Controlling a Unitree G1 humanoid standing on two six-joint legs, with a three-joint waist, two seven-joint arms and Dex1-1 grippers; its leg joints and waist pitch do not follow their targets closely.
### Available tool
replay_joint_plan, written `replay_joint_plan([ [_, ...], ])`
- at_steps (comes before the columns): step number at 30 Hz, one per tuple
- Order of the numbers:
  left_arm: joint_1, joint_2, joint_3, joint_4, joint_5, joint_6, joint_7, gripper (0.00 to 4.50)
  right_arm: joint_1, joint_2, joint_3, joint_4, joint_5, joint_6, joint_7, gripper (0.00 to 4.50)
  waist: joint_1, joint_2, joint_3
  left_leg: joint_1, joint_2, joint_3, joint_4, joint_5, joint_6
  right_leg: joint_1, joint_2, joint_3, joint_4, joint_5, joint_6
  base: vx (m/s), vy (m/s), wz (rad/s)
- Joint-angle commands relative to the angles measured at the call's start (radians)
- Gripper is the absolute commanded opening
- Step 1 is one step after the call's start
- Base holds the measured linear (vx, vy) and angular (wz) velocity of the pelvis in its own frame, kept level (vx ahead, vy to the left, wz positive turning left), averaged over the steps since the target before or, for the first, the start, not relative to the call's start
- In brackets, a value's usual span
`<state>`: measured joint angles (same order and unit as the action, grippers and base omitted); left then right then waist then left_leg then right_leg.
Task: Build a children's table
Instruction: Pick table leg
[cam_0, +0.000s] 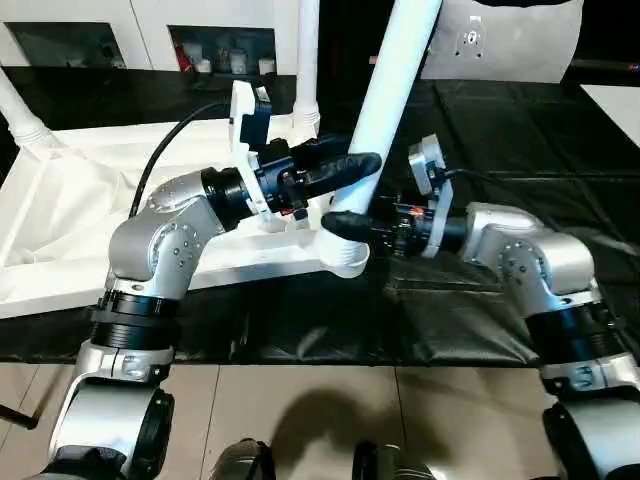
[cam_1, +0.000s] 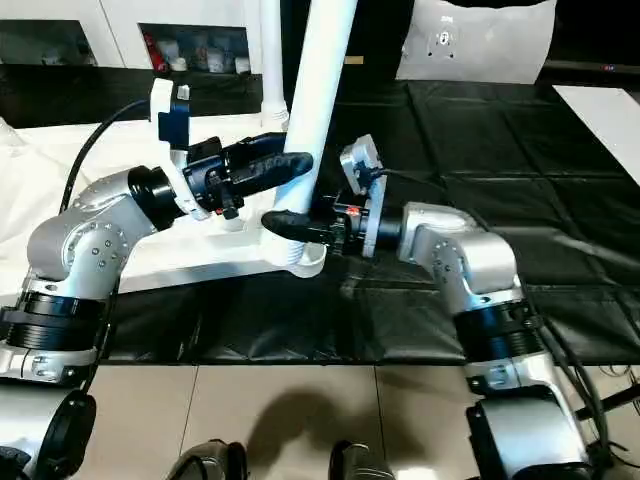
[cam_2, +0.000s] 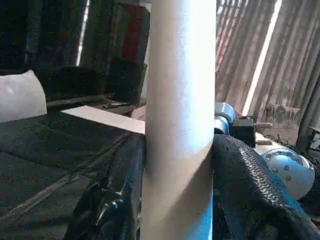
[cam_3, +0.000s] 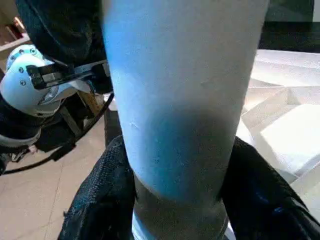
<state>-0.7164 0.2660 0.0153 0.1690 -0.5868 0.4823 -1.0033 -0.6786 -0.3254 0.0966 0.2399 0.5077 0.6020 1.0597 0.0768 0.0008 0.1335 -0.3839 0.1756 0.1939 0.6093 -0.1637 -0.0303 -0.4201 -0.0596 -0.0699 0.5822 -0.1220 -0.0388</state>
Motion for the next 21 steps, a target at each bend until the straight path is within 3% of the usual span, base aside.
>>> replay_joint_plan([
  [1,-0.015,-0.004,0.008,-0.013,-0.001,-0.013,0.003,2.56,-0.001,-0.003,-0.024,0.007,-0.014,-0.007,-0.044,1.97,0.0,-0.003,-0.113,0.024,0.046,-0.026,-0.063,-0.179,0.024,0.058,-0.082,0.043,-0.07,-0.436,-0.132,0.0,0.0,0.0],
  [4,-0.014,-0.004,0.014,-0.015,0.005,-0.014,0.029,2.92,-0.001,0.003,-0.024,0.009,-0.027,-0.011,-0.069,1.96,-0.001,-0.001,-0.112,0.024,0.046,-0.026,-0.064,-0.183,0.02,0.057,-0.08,0.043,-0.07,-0.431,-0.135,0.0,0.0,0.0],
  [9,0.021,0.002,-0.004,-0.045,0.055,-0.051,0.073,3.21,0.015,0.047,-0.028,0.008,-0.075,-0.105,-0.154,1.96,-0.004,-0.004,-0.111,0.024,0.047,-0.026,-0.066,-0.185,0.017,0.056,-0.082,0.045,-0.069,-0.427,-0.131,0.0,0.0,0.0],
  [10,0.028,0.002,-0.005,-0.05,0.07,-0.065,0.088,3.45,0.02,0.063,-0.034,0.006,-0.086,-0.121,-0.19,1.96,-0.004,-0.003,-0.111,0.023,0.048,-0.027,-0.066,-0.183,0.016,0.055,-0.082,0.045,-0.068,-0.425,-0.131,0.0,0.0,0.0],
  [13,0.044,-0.013,-0.005,-0.059,0.162,-0.119,0.219,3.49,0.032,0.1,-0.024,-0.006,-0.132,-0.16,-0.286,1.96,-0.011,-0.002,-0.111,0.023,0.047,-0.028,-0.068,-0.191,0.007,0.056,-0.08,0.044,-0.068,-0.427,-0.125,0.0,0.0,0.0],
  [18,0.069,-0.061,-0.027,-0.104,0.241,-0.176,0.344,3.49,0.047,0.143,-0.015,-0.02,-0.157,-0.194,-0.345,1.96,-0.017,0.001,-0.111,0.025,0.051,-0.029,-0.068,-0.206,0.008,0.054,-0.083,0.045,-0.071,-0.418,-0.126,0.0,0.0,0.0],
  [21,0.086,-0.135,-0.049,-0.13,0.323,-0.217,0.491,3.49,0.051,0.204,-0.018,0.014,-0.227,-0.289,-0.478,1.95,-0.02,-0.002,-0.111,0.021,0.049,-0.027,-0.068,-0.197,0.011,0.055,-0.08,0.045,-0.069,-0.397,-0.131,0.0,0.0,0.0],
])
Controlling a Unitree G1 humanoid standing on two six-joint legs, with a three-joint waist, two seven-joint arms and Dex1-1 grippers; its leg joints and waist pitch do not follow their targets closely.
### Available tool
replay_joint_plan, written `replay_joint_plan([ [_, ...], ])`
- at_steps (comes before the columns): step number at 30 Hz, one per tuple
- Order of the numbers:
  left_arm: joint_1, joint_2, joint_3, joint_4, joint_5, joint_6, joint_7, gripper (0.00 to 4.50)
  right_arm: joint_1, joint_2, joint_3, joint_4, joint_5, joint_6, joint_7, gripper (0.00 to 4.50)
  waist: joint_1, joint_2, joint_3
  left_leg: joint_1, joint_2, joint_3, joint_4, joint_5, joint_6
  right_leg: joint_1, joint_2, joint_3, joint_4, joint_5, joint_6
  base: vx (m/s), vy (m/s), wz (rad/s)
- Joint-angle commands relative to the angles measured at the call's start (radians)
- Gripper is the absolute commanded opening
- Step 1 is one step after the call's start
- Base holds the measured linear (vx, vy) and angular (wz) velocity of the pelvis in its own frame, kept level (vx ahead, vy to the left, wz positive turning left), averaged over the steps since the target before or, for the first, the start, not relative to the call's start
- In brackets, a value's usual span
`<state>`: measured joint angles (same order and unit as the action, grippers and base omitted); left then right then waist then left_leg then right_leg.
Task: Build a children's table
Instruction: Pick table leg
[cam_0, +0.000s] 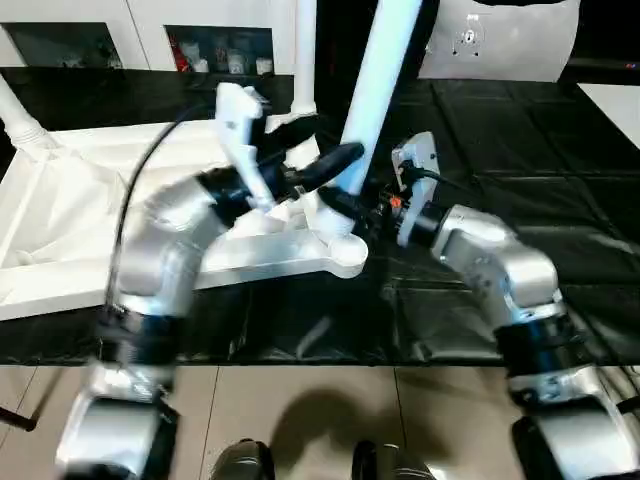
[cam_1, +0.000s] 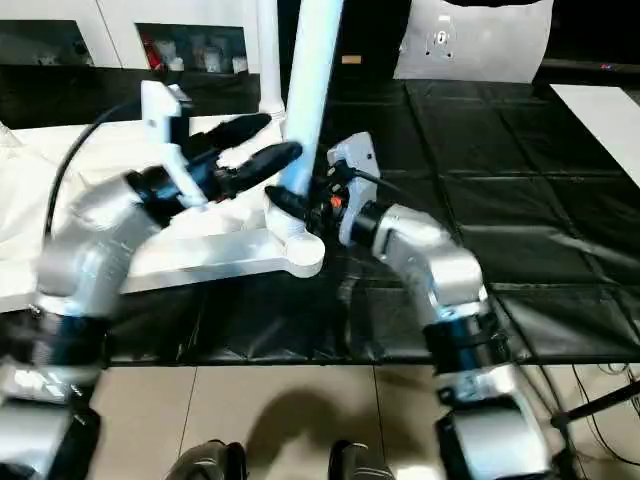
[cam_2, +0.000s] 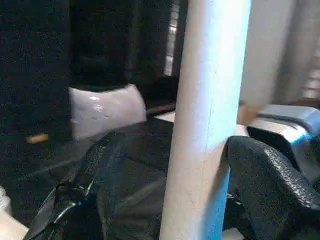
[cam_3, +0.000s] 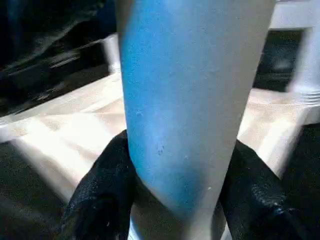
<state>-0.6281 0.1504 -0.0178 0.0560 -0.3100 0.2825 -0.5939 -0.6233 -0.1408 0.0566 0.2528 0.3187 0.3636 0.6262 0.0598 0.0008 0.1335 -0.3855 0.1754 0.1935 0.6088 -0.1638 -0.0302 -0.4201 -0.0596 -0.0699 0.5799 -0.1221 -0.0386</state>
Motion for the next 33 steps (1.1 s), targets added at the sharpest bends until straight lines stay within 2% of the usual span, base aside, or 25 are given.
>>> replay_joint_plan([
  [1,-0.003,-0.02,-0.016,-0.017,0.046,-0.018,0.083,3.49,-0.004,0.02,0.022,0.002,-0.039,-0.051,-0.046,1.95,-0.004,-0.002,-0.11,0.023,0.05,-0.027,-0.068,-0.199,0.01,0.054,-0.081,0.045,-0.069,-0.403,-0.131,0.0,0.0,0.0],
  [2,-0.003,-0.02,-0.016,-0.017,0.046,-0.018,0.083,3.49,-0.004,0.02,0.022,0.002,-0.039,-0.051,-0.046,1.95,-0.006,-0.004,-0.11,0.023,0.046,-0.025,-0.066,-0.207,0.012,0.056,-0.08,0.045,-0.072,-0.426,-0.122,0.0,0.0,0.0],
  [5,0.005,-0.089,-0.031,-0.026,0.079,-0.035,0.178,3.49,-0.013,0.06,0.023,0.05,-0.094,-0.093,-0.163,1.95,-0.01,-0.003,-0.107,0.022,0.045,-0.027,-0.066,-0.216,0.014,0.053,-0.08,0.043,-0.077,-0.457,-0.107,0.0,0.0,0.0],
  [6,0.01,-0.096,-0.047,-0.026,0.092,-0.035,0.184,3.32,-0.017,0.068,0.025,0.059,-0.105,-0.103,-0.178,1.95,-0.011,-0.003,-0.107,0.023,0.045,-0.027,-0.067,-0.221,0.016,0.051,-0.079,0.042,-0.079,-0.462,-0.104,0.0,0.0,0.0],
  [8,0.015,-0.098,-0.076,-0.02,0.125,-0.043,0.192,3.14,-0.023,0.078,0.03,0.07,-0.118,-0.115,-0.193,1.95,-0.013,-0.003,-0.108,0.021,0.045,-0.029,-0.067,-0.222,0.022,0.052,-0.078,0.041,-0.079,-0.452,-0.101,0.0,0.0,0.0],
  [11,0.022,-0.109,-0.108,-0.002,0.173,-0.061,0.216,3.11,-0.034,0.098,0.035,0.094,-0.145,-0.134,-0.225,1.95,-0.02,-0.003,-0.108,0.019,0.044,-0.029,-0.067,-0.221,0.029,0.054,-0.079,0.042,-0.079,-0.444,-0.1,0.0,0.0,0.0],
  [13,0.023,-0.111,-0.115,0.001,0.184,-0.065,0.222,2.76,-0.036,0.105,0.033,0.101,-0.147,-0.139,-0.232,1.95,-0.022,-0.002,-0.108,0.02,0.044,-0.029,-0.066,-0.222,0.029,0.053,-0.078,0.042,-0.078,-0.44,-0.103,0.0,0.0,0.0],
  [14,0.024,-0.113,-0.119,0.001,0.186,-0.066,0.222,2.76,-0.037,0.108,0.031,0.104,-0.149,-0.141,-0.236,1.95,-0.023,-0.003,-0.108,0.019,0.044,-0.028,-0.066,-0.22,0.031,0.054,-0.078,0.042,-0.077,-0.433,-0.104,0.0,0.0,0.0],
  [17,0.029,-0.116,-0.122,-0.008,0.189,-0.054,0.237,2.76,-0.043,0.116,0.028,0.12,-0.155,-0.154,-0.248,1.95,-0.025,-0.001,-0.109,0.02,0.046,-0.028,-0.067,-0.221,0.033,0.053,-0.077,0.042,-0.074,-0.406,-0.12,0.0,0.0,0.0],
  [19,0.028,-0.115,-0.115,-0.001,0.194,-0.056,0.252,2.39,-0.043,0.115,0.027,0.123,-0.155,-0.159,-0.248,1.95,-0.025,-0.003,-0.109,0.02,0.045,-0.027,-0.066,-0.224,0.034,0.054,-0.077,0.042,-0.074,-0.405,-0.122,0.0,0.0,0.0],
  [22,0.028,-0.106,-0.11,0.016,0.21,-0.051,0.257,2.36,-0.043,0.115,0.026,0.127,-0.158,-0.162,-0.247,1.95,-0.025,-0.001,-0.107,0.02,0.045,-0.028,-0.067,-0.224,0.036,0.054,-0.078,0.042,-0.074,-0.408,-0.121,0.0,0.0,0.0],
  [25,0.037,-0.107,-0.116,0.028,0.215,-0.036,0.257,1.97,-0.04,0.118,0.029,0.124,-0.155,-0.166,-0.241,1.95,-0.025,-0.001,-0.106,0.021,0.045,-0.027,-0.067,-0.231,0.034,0.053,-0.078,0.042,-0.076,-0.421,-0.118,0.0,0.0,0.0],
  [33,0.026,-0.129,-0.083,0.055,0.2,-0.019,0.294,1.83,-0.036,0.127,0.044,0.116,-0.161,-0.171,-0.228,1.95,-0.025,0.0,-0.109,0.02,0.045,-0.027,-0.066,-0.224,0.037,0.055,-0.078,0.043,-0.073,-0.389,-0.133,0.0,0.0,0.0],
])
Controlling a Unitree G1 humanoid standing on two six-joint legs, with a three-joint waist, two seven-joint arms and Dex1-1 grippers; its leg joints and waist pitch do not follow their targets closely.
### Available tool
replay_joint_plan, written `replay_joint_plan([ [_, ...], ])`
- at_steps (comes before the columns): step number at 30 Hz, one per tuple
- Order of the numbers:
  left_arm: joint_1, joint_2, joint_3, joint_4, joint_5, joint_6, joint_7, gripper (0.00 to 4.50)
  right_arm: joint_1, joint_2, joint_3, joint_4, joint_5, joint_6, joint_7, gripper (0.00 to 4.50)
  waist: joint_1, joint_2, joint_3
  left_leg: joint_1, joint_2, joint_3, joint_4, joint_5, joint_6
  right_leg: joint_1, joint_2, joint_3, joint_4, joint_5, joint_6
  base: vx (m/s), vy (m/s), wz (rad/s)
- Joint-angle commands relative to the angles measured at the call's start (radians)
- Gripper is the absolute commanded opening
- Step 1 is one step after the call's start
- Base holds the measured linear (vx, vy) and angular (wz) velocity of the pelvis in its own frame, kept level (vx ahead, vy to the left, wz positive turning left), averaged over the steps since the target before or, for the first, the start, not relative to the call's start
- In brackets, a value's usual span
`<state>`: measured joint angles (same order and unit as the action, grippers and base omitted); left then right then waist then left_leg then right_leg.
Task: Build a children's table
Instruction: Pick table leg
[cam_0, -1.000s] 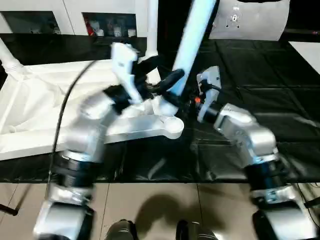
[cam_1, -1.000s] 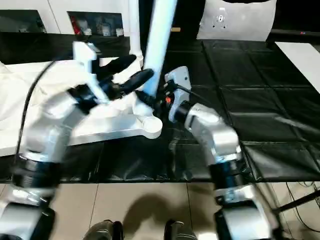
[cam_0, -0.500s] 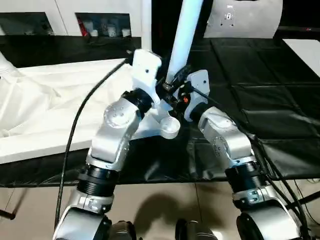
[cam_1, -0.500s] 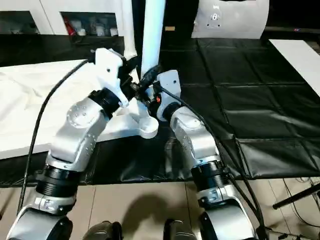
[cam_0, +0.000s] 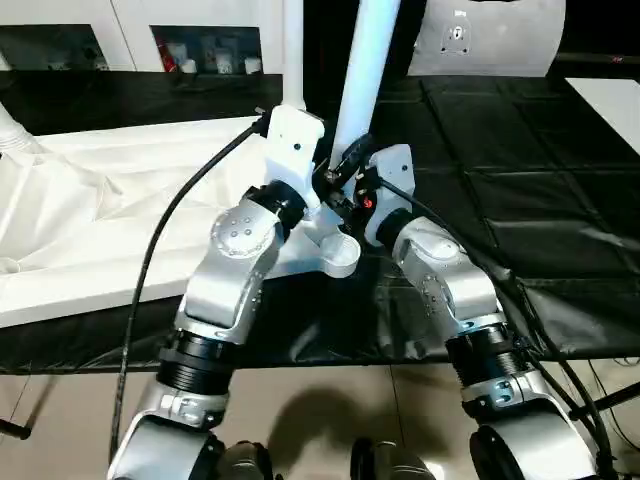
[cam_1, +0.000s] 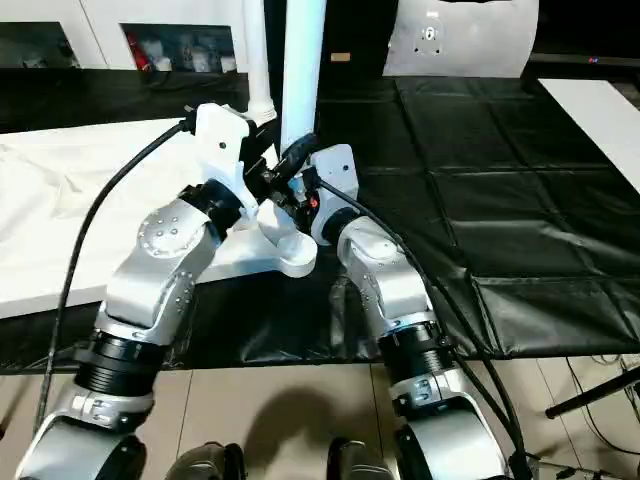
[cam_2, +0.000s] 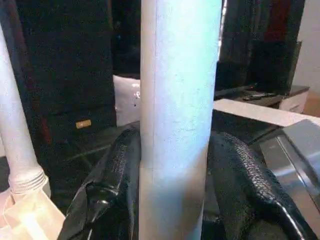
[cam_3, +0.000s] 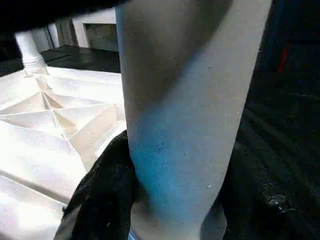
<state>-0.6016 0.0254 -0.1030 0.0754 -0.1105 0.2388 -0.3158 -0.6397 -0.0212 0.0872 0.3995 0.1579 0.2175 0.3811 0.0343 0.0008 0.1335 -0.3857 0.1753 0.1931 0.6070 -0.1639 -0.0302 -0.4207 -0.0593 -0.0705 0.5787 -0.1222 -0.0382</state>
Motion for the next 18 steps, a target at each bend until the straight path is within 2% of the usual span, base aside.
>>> replay_joint_plan([
  [1,-0.003,-0.003,0.005,0.038,0.0,0.023,0.016,1.83,-0.02,0.007,0.013,-0.032,0.0,-0.025,0.019,1.95,0.001,0.0,-0.109,0.021,0.045,-0.027,-0.064,-0.225,0.037,0.055,-0.078,0.043,-0.072,-0.391,-0.134,0.0,0.0,0.0],
  [6,-0.009,0.006,0.022,0.036,-0.008,0.021,0.012,1.83,-0.022,0.002,0.016,-0.033,-0.003,-0.027,0.034,1.95,0.002,0.0,-0.11,0.021,0.046,-0.027,-0.064,-0.224,0.039,0.055,-0.078,0.043,-0.071,-0.389,-0.135,0.0,0.0,0.0],
  [7,-0.011,0.007,0.027,0.035,-0.012,0.024,0.011,1.83,-0.023,-0.003,0.022,-0.034,-0.009,-0.036,0.041,2.3,0.002,-0.001,-0.109,0.021,0.045,-0.027,-0.064,-0.226,0.039,0.055,-0.078,0.043,-0.071,-0.391,-0.135,0.0,0.0,0.0],
  [8,-0.011,0.007,0.027,0.035,-0.013,0.024,0.011,1.83,-0.023,-0.003,0.022,-0.034,-0.01,-0.036,0.041,2.3,0.002,-0.001,-0.109,0.02,0.045,-0.027,-0.064,-0.224,0.039,0.056,-0.079,0.043,-0.071,-0.395,-0.134,0.0,0.0,0.0],
  [10,-0.024,0.013,0.056,0.041,-0.033,0.034,0.013,1.83,-0.02,-0.008,0.021,-0.058,0.027,-0.04,0.105,2.68,0.002,-0.001,-0.109,0.02,0.045,-0.026,-0.064,-0.227,0.041,0.057,-0.078,0.043,-0.071,-0.394,-0.136,0.0,0.0,0.0],
  [13,-0.037,0.023,0.079,0.048,-0.048,0.041,0.012,1.83,-0.016,-0.008,0.011,-0.08,0.057,-0.049,0.137,2.84,0.002,0.0,-0.11,0.02,0.044,-0.028,-0.064,-0.229,0.046,0.058,-0.078,0.041,-0.072,-0.397,-0.128,0.0,0.0,0.0],
  [14,-0.044,0.027,0.095,0.053,-0.06,0.046,0.013,1.83,-0.013,-0.016,0.006,-0.095,0.078,-0.033,0.164,2.97,0.001,-0.002,-0.111,0.018,0.045,-0.029,-0.065,-0.218,0.047,0.059,-0.078,0.042,-0.069,-0.386,-0.127,0.0,0.0,0.0],
  [16,-0.058,0.037,0.127,0.064,-0.084,0.053,0.011,1.83,-0.007,-0.024,-0.02,-0.131,0.144,0.009,0.219,3.14,0.003,-0.001,-0.112,0.023,0.045,-0.027,-0.063,-0.216,0.052,0.059,-0.077,0.043,-0.068,-0.375,-0.139,0.0,0.0,0.0],
  [18,-0.079,0.065,0.164,0.086,-0.117,0.063,-0.006,1.83,0.005,-0.057,-0.043,-0.18,0.216,0.057,0.309,3.28,0.006,0.0,-0.114,0.022,0.047,-0.028,-0.064,-0.202,0.06,0.059,-0.075,0.042,-0.064,-0.352,-0.142,0.0,0.0,0.0],
])
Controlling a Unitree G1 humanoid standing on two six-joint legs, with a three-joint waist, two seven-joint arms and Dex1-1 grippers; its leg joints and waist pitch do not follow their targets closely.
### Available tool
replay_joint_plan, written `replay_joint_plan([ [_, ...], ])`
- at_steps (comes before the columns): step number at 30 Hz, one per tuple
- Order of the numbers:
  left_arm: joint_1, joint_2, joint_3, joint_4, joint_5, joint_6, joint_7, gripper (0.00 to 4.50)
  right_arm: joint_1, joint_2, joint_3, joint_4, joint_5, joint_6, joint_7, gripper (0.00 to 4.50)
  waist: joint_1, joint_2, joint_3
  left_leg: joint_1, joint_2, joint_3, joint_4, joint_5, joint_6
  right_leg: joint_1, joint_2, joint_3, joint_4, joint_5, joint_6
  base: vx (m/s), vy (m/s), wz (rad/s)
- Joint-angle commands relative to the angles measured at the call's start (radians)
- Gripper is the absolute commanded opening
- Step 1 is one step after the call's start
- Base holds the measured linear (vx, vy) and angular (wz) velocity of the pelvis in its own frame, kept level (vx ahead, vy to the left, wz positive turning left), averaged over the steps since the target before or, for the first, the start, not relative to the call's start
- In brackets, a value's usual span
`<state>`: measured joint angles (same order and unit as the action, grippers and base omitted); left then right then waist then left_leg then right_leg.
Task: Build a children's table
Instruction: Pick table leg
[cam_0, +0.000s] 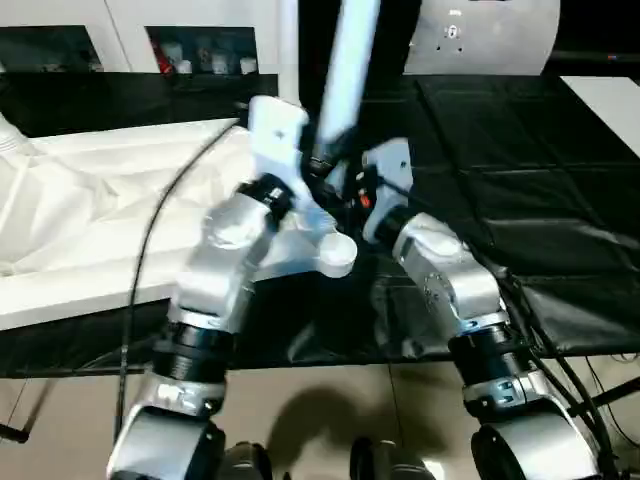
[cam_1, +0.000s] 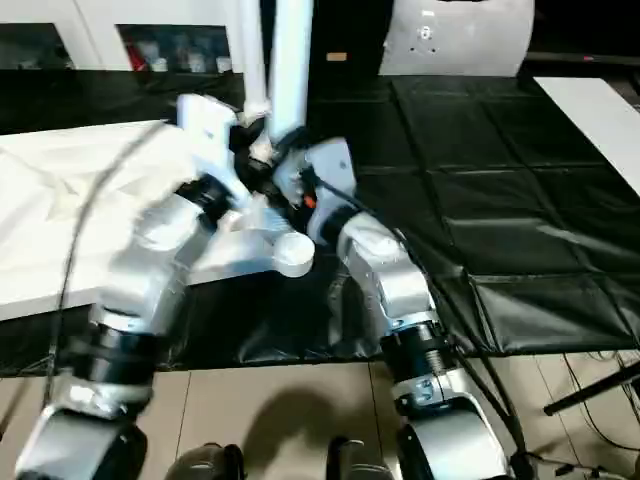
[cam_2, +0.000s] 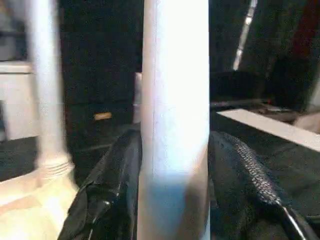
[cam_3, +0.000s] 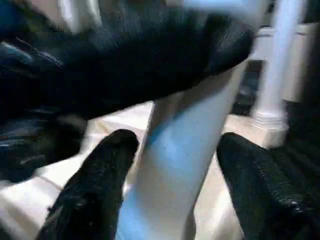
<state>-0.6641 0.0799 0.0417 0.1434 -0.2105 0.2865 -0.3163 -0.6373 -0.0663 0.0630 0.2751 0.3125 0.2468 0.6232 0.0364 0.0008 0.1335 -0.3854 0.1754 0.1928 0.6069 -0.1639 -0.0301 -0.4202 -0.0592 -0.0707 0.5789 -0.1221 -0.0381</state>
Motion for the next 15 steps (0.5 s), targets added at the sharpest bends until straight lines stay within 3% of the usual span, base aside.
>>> replay_joint_plan([
  [1,-0.017,0.011,0.021,0.018,-0.018,0.016,-0.006,1.83,0.002,-0.013,-0.02,-0.057,0.063,0.029,0.068,3.41,0.004,0.001,-0.114,0.024,0.046,-0.027,-0.064,-0.201,0.059,0.059,-0.075,0.042,-0.065,-0.351,-0.148,0.0,0.0,0.0],
  [4,-0.037,0.046,0.07,0.037,-0.083,0.05,-0.057,1.83,-0.002,-0.069,-0.076,-0.065,0.114,0.09,0.106,3.6,0.01,0.001,-0.114,0.023,0.046,-0.026,-0.063,-0.193,0.059,0.06,-0.077,0.043,-0.064,-0.344,-0.158,0.0,0.0,0.0],
  [8,-0.046,0.059,0.119,0.042,-0.156,0.094,-0.097,1.83,-0.018,-0.119,-0.116,-0.044,0.126,0.121,0.102,3.96,0.02,-0.001,-0.117,0.024,0.044,-0.024,-0.06,-0.175,0.047,0.06,-0.077,0.043,-0.063,-0.354,-0.163,0.0,0.0,0.0],
  [15,-0.06,0.052,0.171,0.043,-0.271,0.16,-0.141,1.83,-0.03,-0.162,-0.133,-0.026,0.126,0.159,0.101,4.49,0.026,-0.003,-0.121,0.023,0.044,-0.023,-0.057,-0.161,0.05,0.062,-0.08,0.042,-0.061,-0.352,-0.166,0.0,0.0,0.0],
])
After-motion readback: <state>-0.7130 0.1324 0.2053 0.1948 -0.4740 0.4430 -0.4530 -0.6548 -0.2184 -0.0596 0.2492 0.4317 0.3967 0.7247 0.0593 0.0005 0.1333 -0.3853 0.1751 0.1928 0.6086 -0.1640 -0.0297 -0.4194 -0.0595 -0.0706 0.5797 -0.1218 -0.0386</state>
